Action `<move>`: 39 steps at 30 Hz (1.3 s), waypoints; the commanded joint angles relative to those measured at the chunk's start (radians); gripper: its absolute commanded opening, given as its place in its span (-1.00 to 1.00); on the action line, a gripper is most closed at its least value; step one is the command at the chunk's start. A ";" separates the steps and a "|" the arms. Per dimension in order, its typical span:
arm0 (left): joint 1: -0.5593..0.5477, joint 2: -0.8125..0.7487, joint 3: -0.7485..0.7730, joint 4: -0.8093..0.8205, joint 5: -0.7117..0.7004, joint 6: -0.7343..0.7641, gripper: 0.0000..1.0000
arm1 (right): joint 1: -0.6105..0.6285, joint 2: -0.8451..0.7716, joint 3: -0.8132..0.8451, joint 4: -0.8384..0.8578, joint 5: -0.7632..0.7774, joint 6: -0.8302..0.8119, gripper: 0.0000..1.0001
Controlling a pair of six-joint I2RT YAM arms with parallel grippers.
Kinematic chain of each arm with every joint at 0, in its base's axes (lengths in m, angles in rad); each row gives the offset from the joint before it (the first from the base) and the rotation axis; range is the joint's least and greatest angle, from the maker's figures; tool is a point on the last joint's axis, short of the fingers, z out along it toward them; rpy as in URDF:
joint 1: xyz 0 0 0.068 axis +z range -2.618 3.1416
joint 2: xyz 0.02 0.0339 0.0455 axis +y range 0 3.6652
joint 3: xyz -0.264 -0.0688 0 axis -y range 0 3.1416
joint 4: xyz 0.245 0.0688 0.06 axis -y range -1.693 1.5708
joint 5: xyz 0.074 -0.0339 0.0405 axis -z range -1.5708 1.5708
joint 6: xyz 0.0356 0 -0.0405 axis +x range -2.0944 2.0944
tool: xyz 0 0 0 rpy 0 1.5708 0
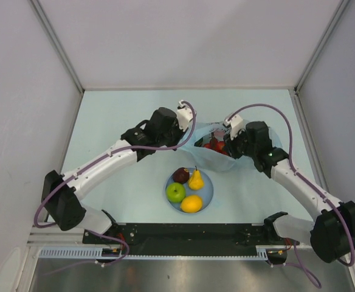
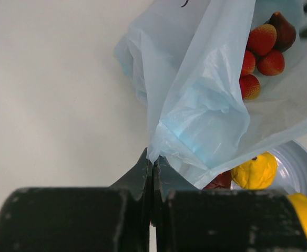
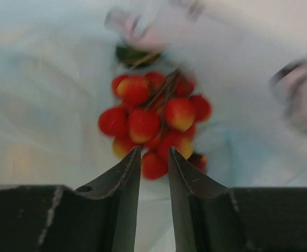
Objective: Take the fake fruits out of the plastic bag
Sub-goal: Adjust the plastic bag at the center of the board.
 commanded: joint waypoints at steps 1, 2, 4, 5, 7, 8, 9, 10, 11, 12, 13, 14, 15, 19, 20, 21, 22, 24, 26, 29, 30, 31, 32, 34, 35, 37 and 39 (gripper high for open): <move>-0.003 -0.075 -0.023 0.042 -0.025 -0.070 -0.99 | 0.054 -0.113 -0.120 -0.076 0.003 0.010 -0.32; -0.003 -0.077 -0.031 0.045 -0.025 -0.070 -0.99 | 0.049 -0.134 -0.169 -0.076 0.006 0.015 -0.25; -0.003 -0.073 -0.043 0.042 -0.033 -0.072 -0.99 | 0.034 -0.142 -0.197 -0.056 0.007 0.019 -0.18; -0.003 -0.072 -0.044 0.039 -0.042 -0.073 -0.99 | 0.017 -0.137 -0.206 -0.046 0.004 0.025 -0.16; -0.005 -0.072 -0.052 0.021 -0.048 -0.089 -0.99 | 0.002 -0.131 -0.205 0.007 0.004 0.035 -0.10; -0.005 -0.072 -0.057 0.016 -0.059 -0.092 -0.99 | -0.002 -0.128 -0.202 0.051 0.024 0.041 -0.05; -0.005 -0.070 -0.073 0.005 -0.085 -0.119 -1.00 | -0.003 -0.125 -0.199 0.074 0.033 0.041 0.02; -0.003 -0.063 -0.081 -0.005 -0.143 -0.151 -0.99 | -0.005 -0.121 -0.197 0.099 0.046 0.045 0.17; -0.005 -0.057 -0.089 -0.019 -0.216 -0.197 -1.00 | -0.006 -0.101 -0.194 0.126 0.071 0.054 0.25; -0.005 -0.044 -0.106 -0.036 -0.243 -0.190 -0.99 | -0.009 -0.087 -0.191 0.177 0.084 0.080 0.31; -0.008 -0.031 -0.107 -0.051 -0.278 -0.184 -1.00 | -0.012 -0.067 -0.185 0.195 0.089 0.097 0.39; -0.011 -0.006 -0.106 -0.061 -0.318 -0.185 -0.99 | -0.026 -0.032 -0.174 0.230 0.087 0.113 0.40; -0.011 -0.001 -0.113 -0.061 -0.379 -0.185 -0.99 | -0.031 -0.010 -0.155 0.238 0.079 0.140 0.42; -0.011 -0.050 -0.196 0.053 -0.418 -0.165 -0.99 | -0.040 0.089 -0.093 0.281 0.064 0.182 0.43; -0.012 -0.064 -0.208 0.073 -0.401 -0.159 -0.99 | -0.040 0.115 -0.079 0.297 0.056 0.191 0.46; -0.011 -0.086 -0.219 0.103 -0.372 -0.158 -0.99 | -0.041 0.152 -0.061 0.304 0.056 0.200 0.52; -0.011 -0.092 -0.219 0.114 -0.361 -0.159 -1.00 | -0.041 0.175 -0.032 0.313 0.056 0.220 0.55; -0.011 -0.084 -0.203 0.117 -0.341 -0.165 -0.99 | -0.043 0.240 -0.001 0.335 0.047 0.231 0.61; -0.011 -0.075 -0.178 0.116 -0.321 -0.171 -0.99 | -0.043 0.281 0.039 0.355 0.026 0.271 0.65; -0.012 -0.064 -0.150 0.140 -0.323 -0.164 -0.99 | -0.045 0.369 0.076 0.385 0.021 0.309 0.73; -0.011 -0.061 -0.138 0.148 -0.323 -0.159 -0.99 | -0.046 0.387 0.082 0.398 0.020 0.306 0.74; -0.011 -0.048 -0.124 0.156 -0.330 -0.146 -0.99 | -0.045 0.424 0.085 0.407 0.027 0.302 0.75; -0.011 -0.038 -0.088 0.171 -0.335 -0.136 -1.00 | -0.046 0.442 0.094 0.424 0.042 0.280 0.75; -0.011 0.008 -0.040 0.188 -0.346 -0.107 -0.99 | -0.064 0.497 0.106 0.436 0.114 0.269 0.72; -0.011 0.025 0.013 0.206 -0.355 -0.101 -1.00 | -0.080 0.514 0.126 0.445 0.116 0.280 0.70; -0.008 0.089 0.076 0.223 -0.358 -0.066 -0.99 | -0.129 0.566 0.157 0.453 0.080 0.318 0.58; -0.006 0.132 0.170 0.264 -0.349 -0.052 -0.99 | -0.192 0.590 0.209 0.461 0.029 0.332 0.25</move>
